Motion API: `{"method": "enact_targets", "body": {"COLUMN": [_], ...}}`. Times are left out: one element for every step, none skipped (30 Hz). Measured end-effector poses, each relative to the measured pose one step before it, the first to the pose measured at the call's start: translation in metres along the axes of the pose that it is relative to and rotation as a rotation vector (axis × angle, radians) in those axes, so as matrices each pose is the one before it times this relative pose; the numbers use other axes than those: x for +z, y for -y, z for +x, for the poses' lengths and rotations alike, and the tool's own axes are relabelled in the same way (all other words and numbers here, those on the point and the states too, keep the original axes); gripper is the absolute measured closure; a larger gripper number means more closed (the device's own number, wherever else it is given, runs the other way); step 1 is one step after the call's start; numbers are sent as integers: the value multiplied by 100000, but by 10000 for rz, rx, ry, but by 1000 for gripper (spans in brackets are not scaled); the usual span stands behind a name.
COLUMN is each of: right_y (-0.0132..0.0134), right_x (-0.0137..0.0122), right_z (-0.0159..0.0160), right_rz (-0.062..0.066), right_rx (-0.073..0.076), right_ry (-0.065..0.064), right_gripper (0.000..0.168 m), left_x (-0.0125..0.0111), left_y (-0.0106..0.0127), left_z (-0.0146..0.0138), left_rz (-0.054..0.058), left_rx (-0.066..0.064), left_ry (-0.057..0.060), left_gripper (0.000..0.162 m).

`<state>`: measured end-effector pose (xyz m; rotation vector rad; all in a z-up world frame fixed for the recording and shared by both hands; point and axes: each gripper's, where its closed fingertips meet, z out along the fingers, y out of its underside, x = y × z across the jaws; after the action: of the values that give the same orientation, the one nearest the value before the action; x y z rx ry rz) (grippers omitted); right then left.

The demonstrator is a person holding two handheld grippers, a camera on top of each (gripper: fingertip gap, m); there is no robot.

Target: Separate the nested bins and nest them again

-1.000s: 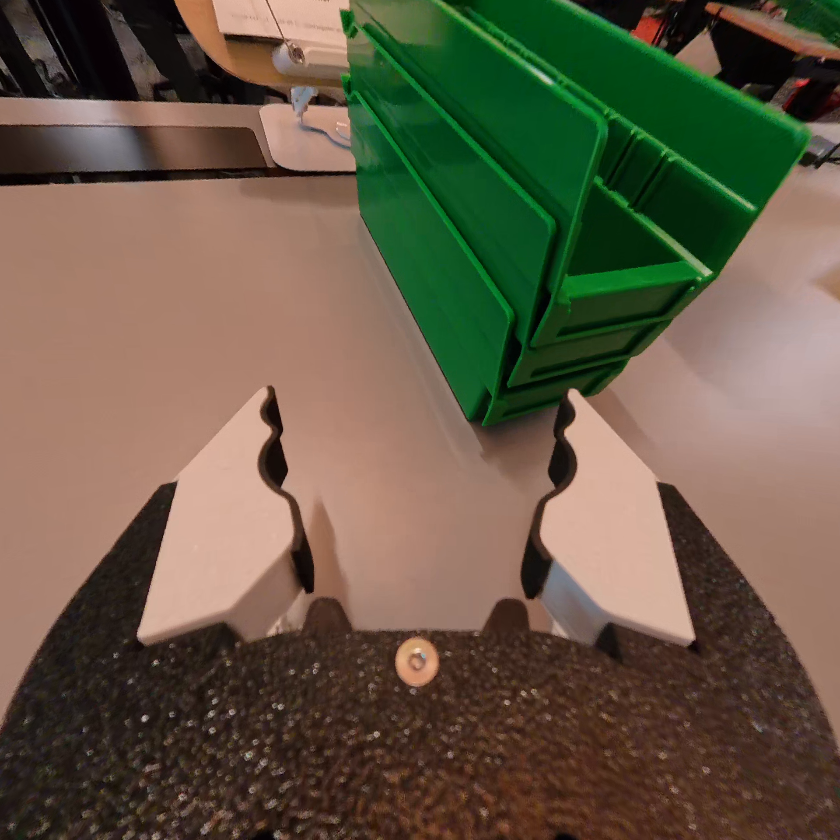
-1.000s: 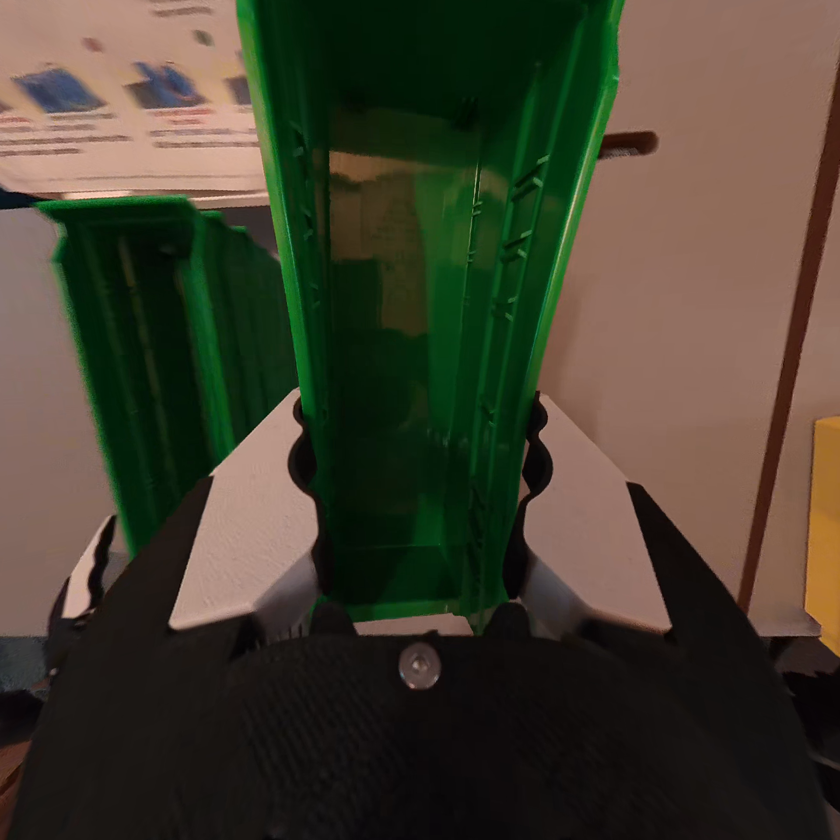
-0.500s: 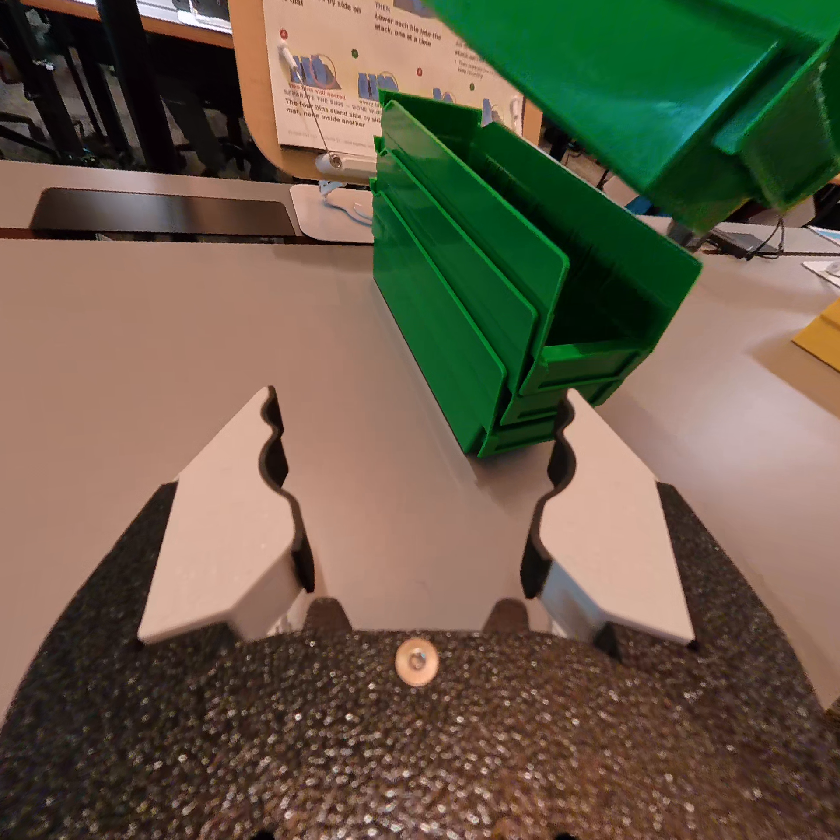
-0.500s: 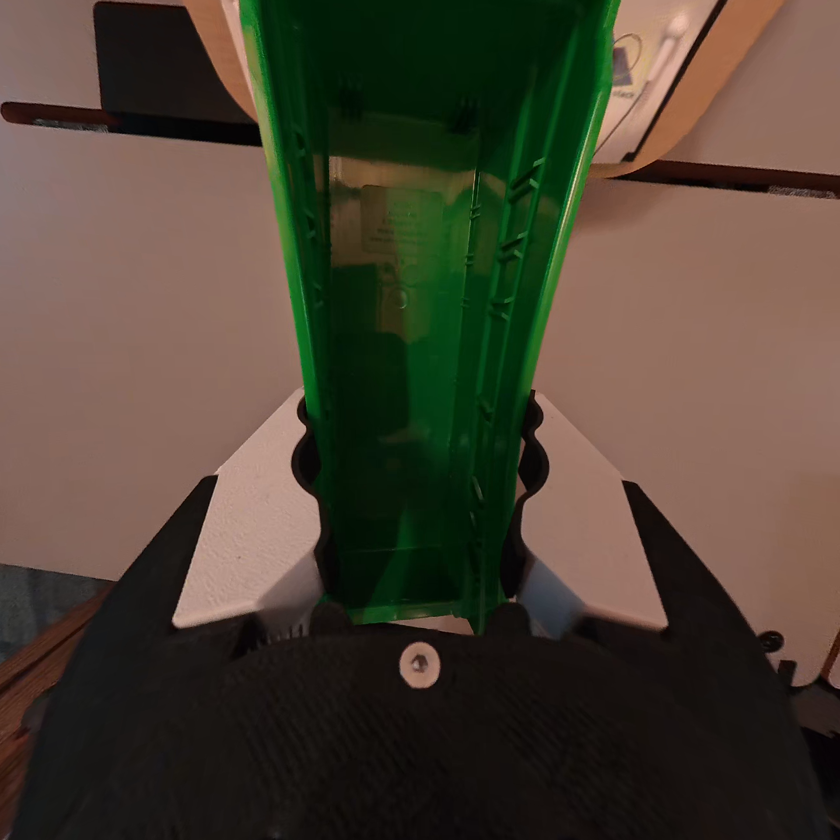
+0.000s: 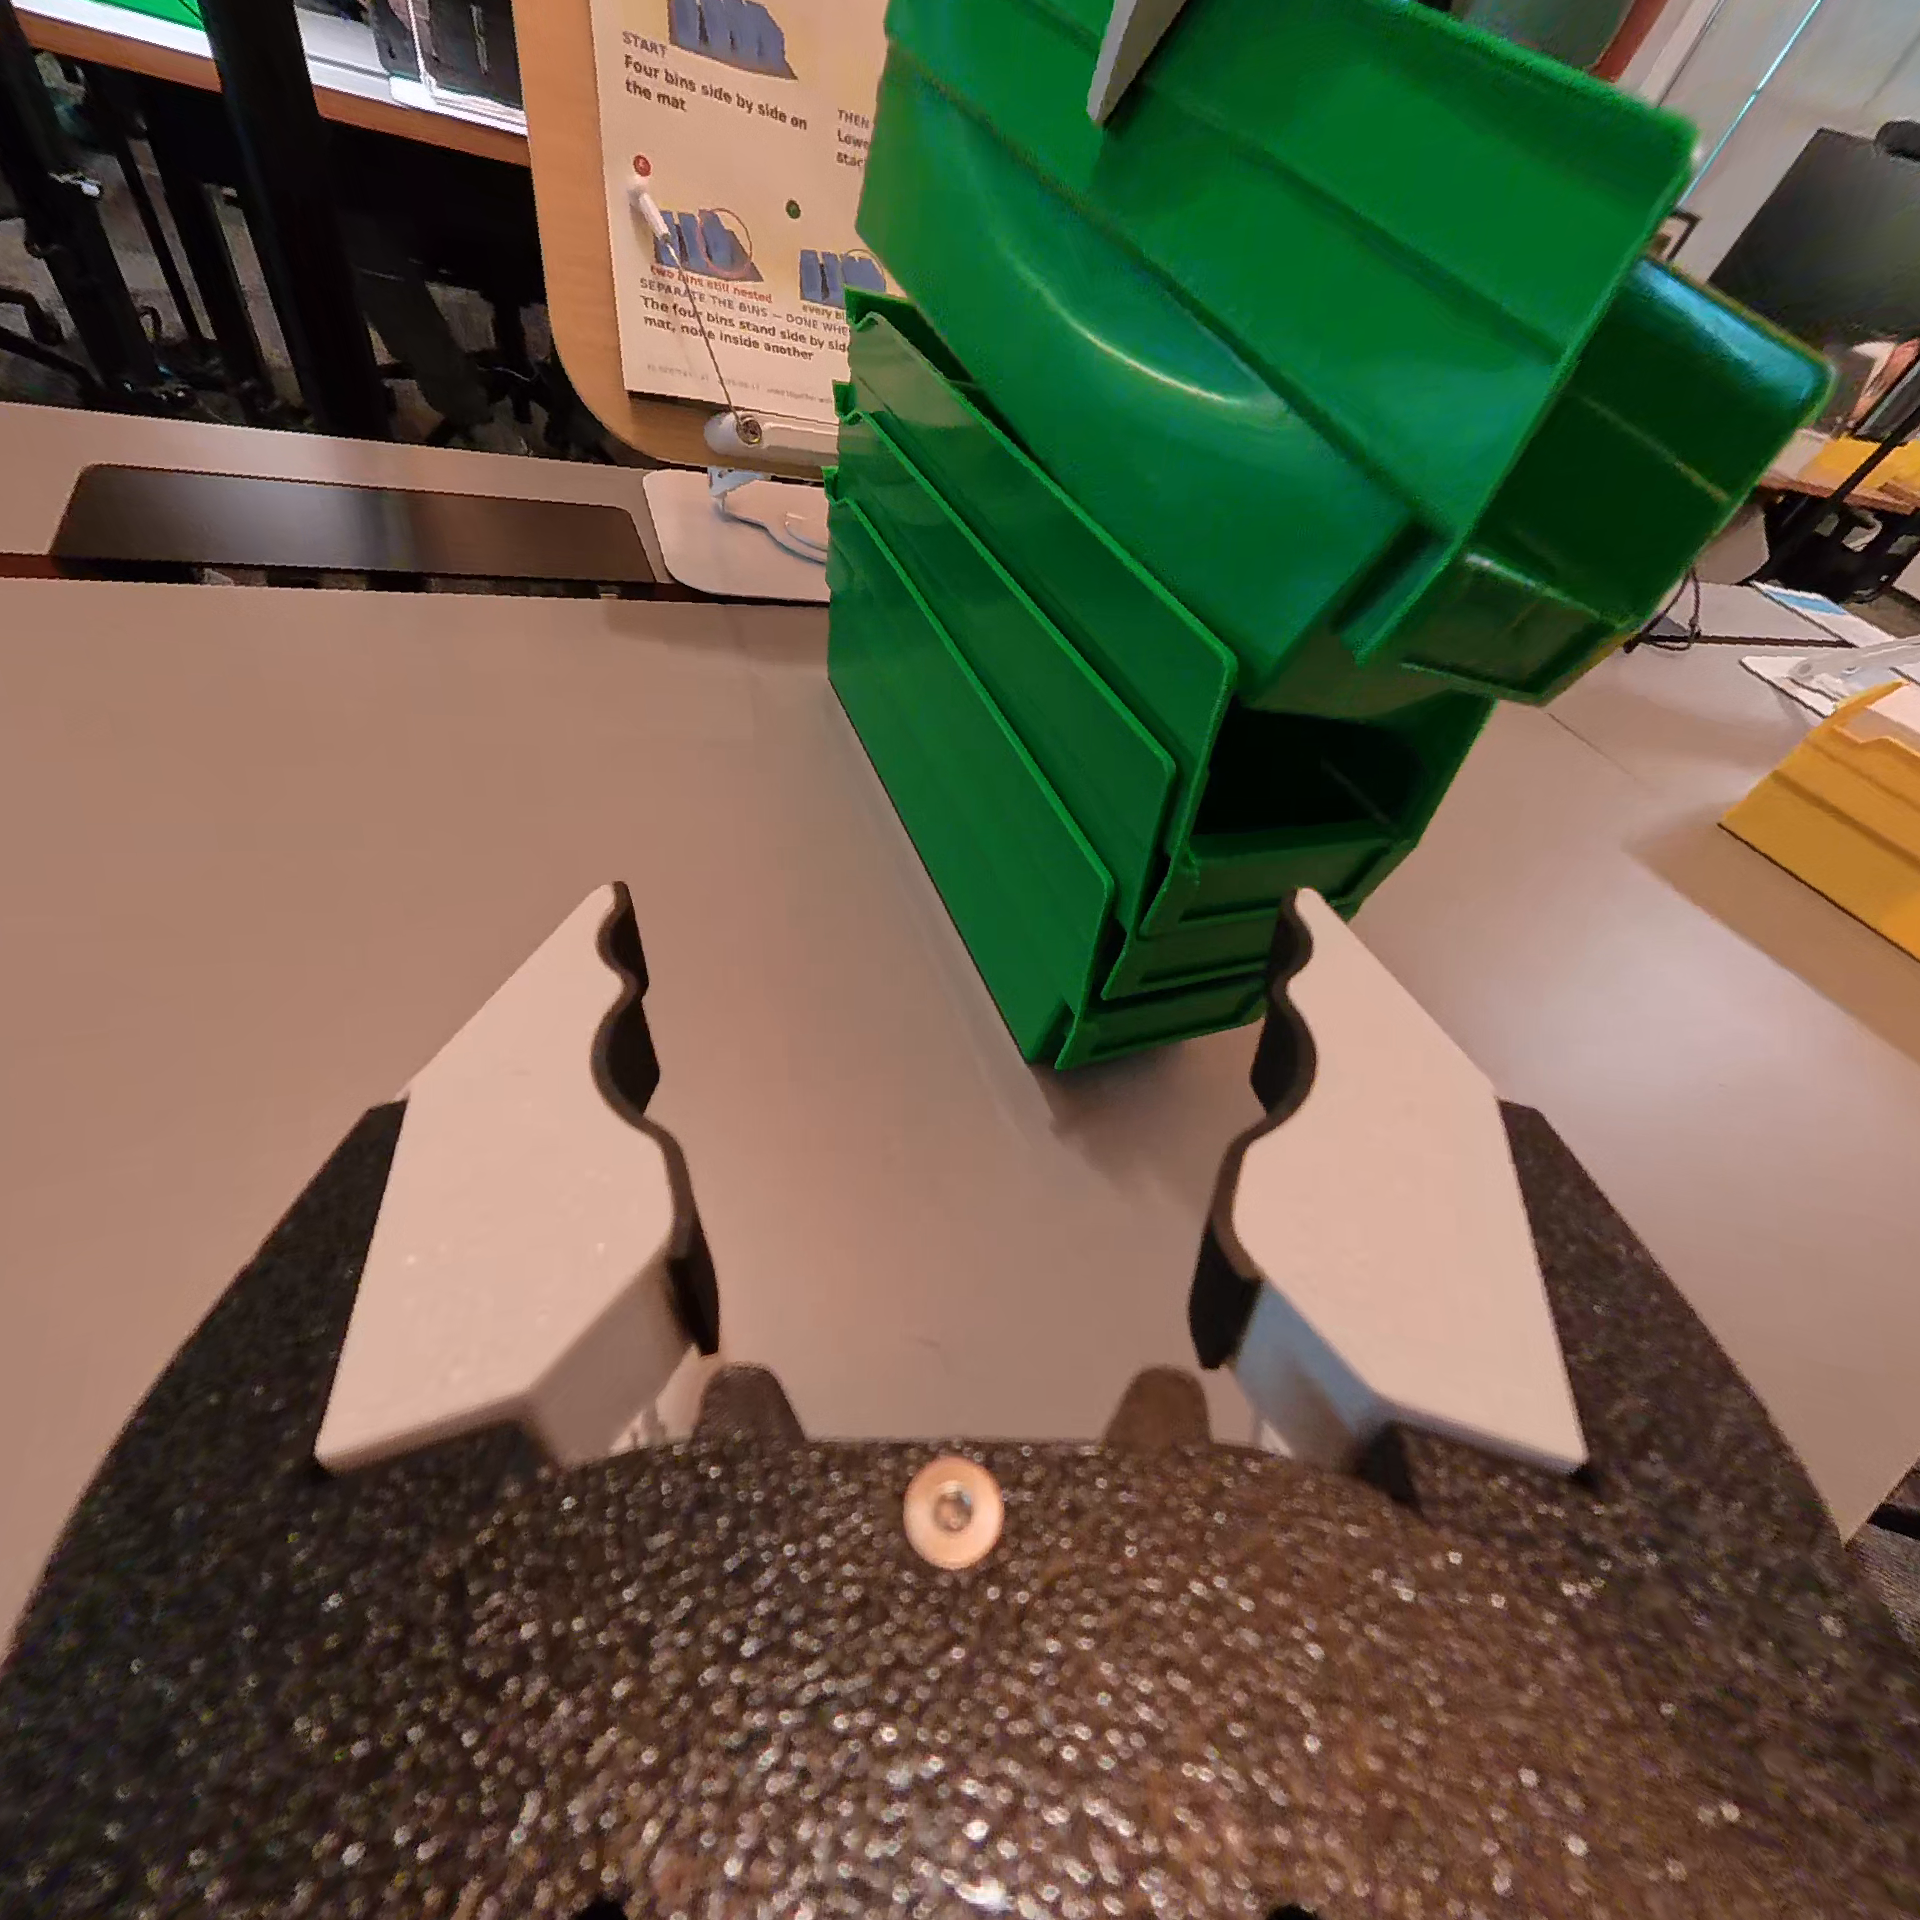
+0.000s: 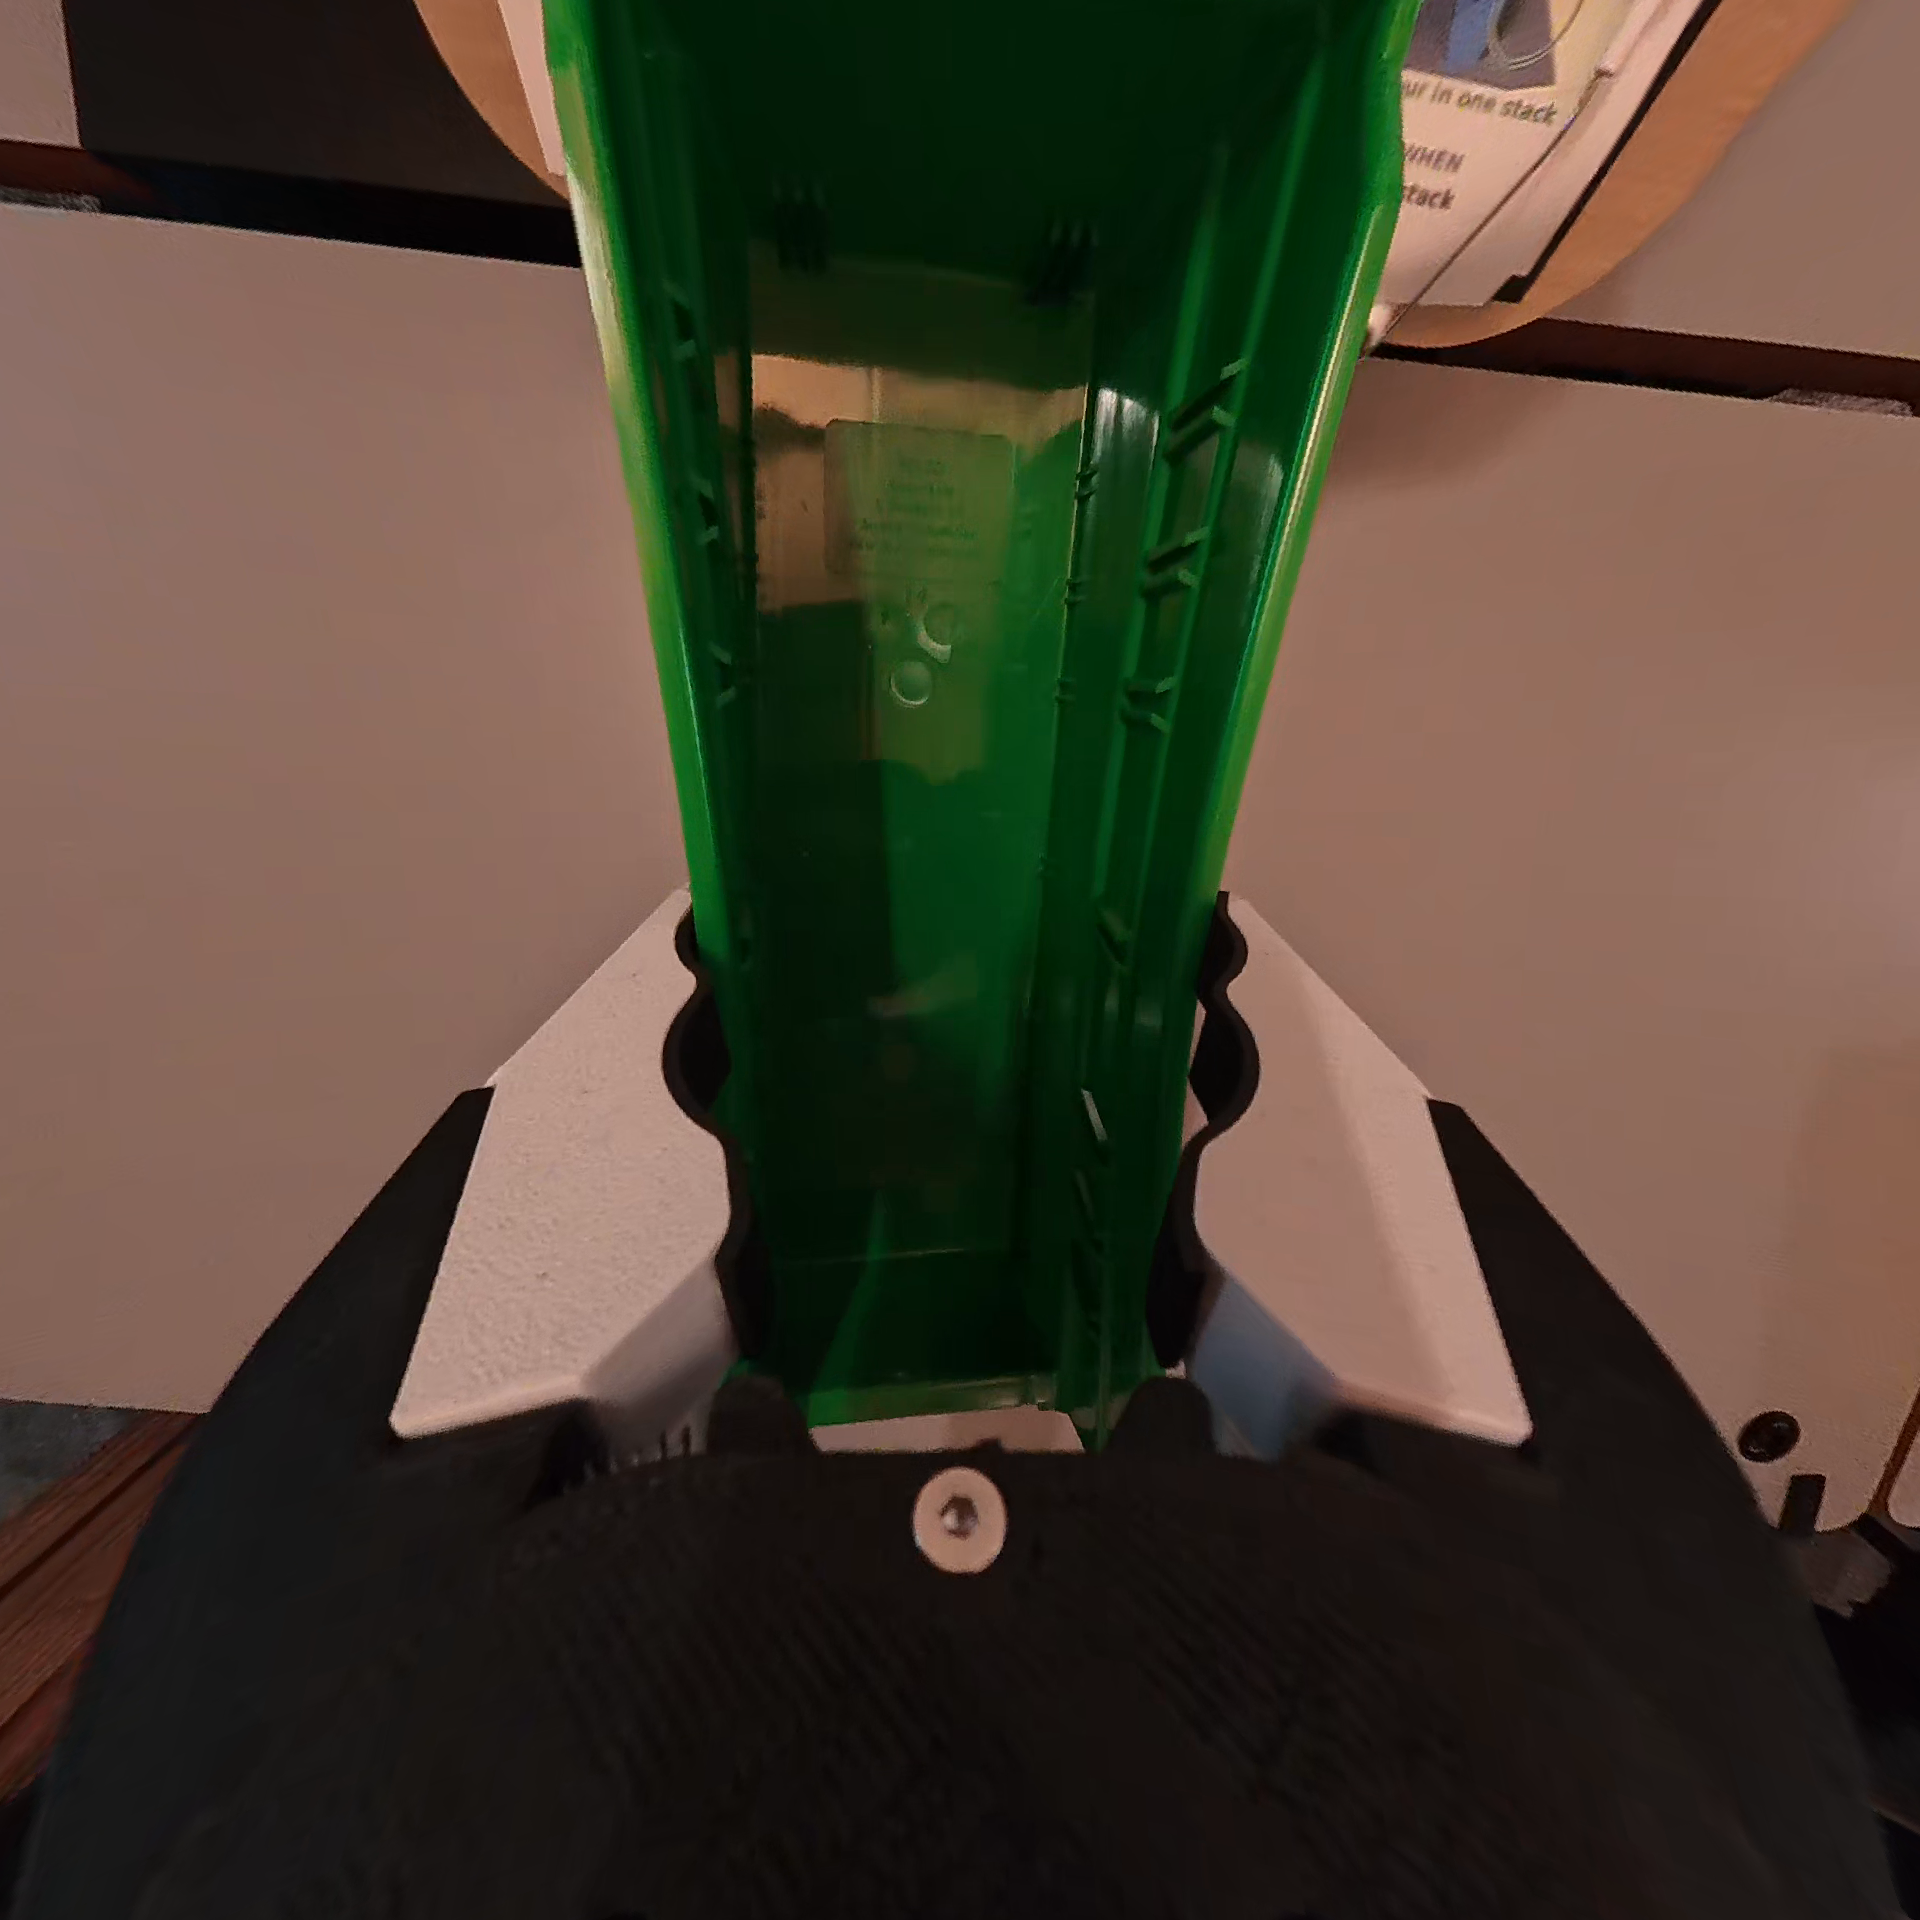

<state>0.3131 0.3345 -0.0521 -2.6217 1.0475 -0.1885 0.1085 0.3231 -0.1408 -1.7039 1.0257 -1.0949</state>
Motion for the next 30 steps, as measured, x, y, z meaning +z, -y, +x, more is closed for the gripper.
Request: {"method": "enact_targets", "body": {"right_y": [-82, -115, -41, 19, 73, 72, 64, 73, 39, 1, -14, 21, 61, 9, -117, -56, 2, -9, 7, -20, -7, -15, -48, -140, -165, -130, -163, -204, -155, -149], "right_x": [208, 146, 118, 122, 139, 124, 147, 159, 174, 208, 233, 246, 257, 302, 341, 297, 208, 139, 60, 21, 14, 19, 45, 103, 158, 224, 266, 281, 283, 270], "right_z": [-99, 98, 144, 56, 4, 58, 58, 49, 30, 55, 53, 15, -76, -123, -78, -12, -2, -11, -5, -23, -38, -24, -42, -51, -74, -131, -170, -172, -156, -140], "right_rz": [-65, -114, -72, -41, -1, 15, 24, 23, 0, -30, -35, -21, 2, -21, -83, -52, -28, -39, -35, -46, -25, -15, -22, -66, -73, -32, -51, -95, -75, -70], "right_rx": [-88, -134, -58, 42, 20, 39, 69, 46, 36, 41, 48, 34, 1, -46, -34, 12, -53, -41, -53, -40, -11, 2, 0, -36, -26, -27, -61, -89, -68, -20], "right_ry": [-97, -201, -171, -59, -16, -33, -30, -23, -11, -19, -23, -10, 6, 0, -23, -65, -91, -78, -71, -37, -14, -6, -16, -34, -9, 39, 54, 58, 59, 51], "right_gripper": [76, 76, 76, 76, 76, 76, 76, 76, 76, 76, 76, 75, 75, 75, 75, 74, 74, 74, 74, 73, 73, 72, 69, 67, 65, 64, 63, 61, 61, 60], "left_x": [-7, -10, -22, -25, -18, -24, 1, 23, 31, 1, -15, -28, -55, -58, -49, -12, 2, 14, 18, 20, 18, 36, 44, 46, 59, 56, 32, 28, 1, -3], "left_y": [18, 27, 36, 47, 42, 33, 17, -21, -50, -12, 19, 37, 68, 93, 76, 53, 5, -31, -26, -26, -28, 4, -26, -41, -65, -84, -68, -45, -32, 8], "left_z": [57, 64, 84, 84, 79, 54, 3, 11, -9, 8, -30, -44, -36, -32, -14, 2, 32, 26, 8, -7, 2, 38, 65, 101, 88, 72, 89, 94, 62, 37], "left_rz": [6, 6, 12, 18, 11, 13, 11, -11, -23, -2, 7, 2, 27, 39, 25, 14, 2, -9, -8, -13, -13, 3, -7, -19, -25, -27, -27, -21, -14, 9], "left_rx": [-1, 2, 0, -5, -4, -3, -8, -18, -41, -46, -43, -25, -18, -22, -27, -34, -37, -26, 1, 16, 15, 2, -10, 1, 21, 40, 40, 25, 12, 8], "left_ry": [-17, -22, -22, -27, -30, -16, -7, -18, -31, -39, -19, -6, -7, -8, -14, -25, -34, -24, -6, 7, 8, -8, -23, -29, -9, 4, -7, -17, -14, -2], "left_gripper": [46, 46, 46, 46, 46, 46, 46, 46, 46, 46, 46, 46, 46, 46, 46, 46, 46, 46, 46, 46, 46, 46, 46, 46, 46, 46, 46, 46, 46, 46]}}
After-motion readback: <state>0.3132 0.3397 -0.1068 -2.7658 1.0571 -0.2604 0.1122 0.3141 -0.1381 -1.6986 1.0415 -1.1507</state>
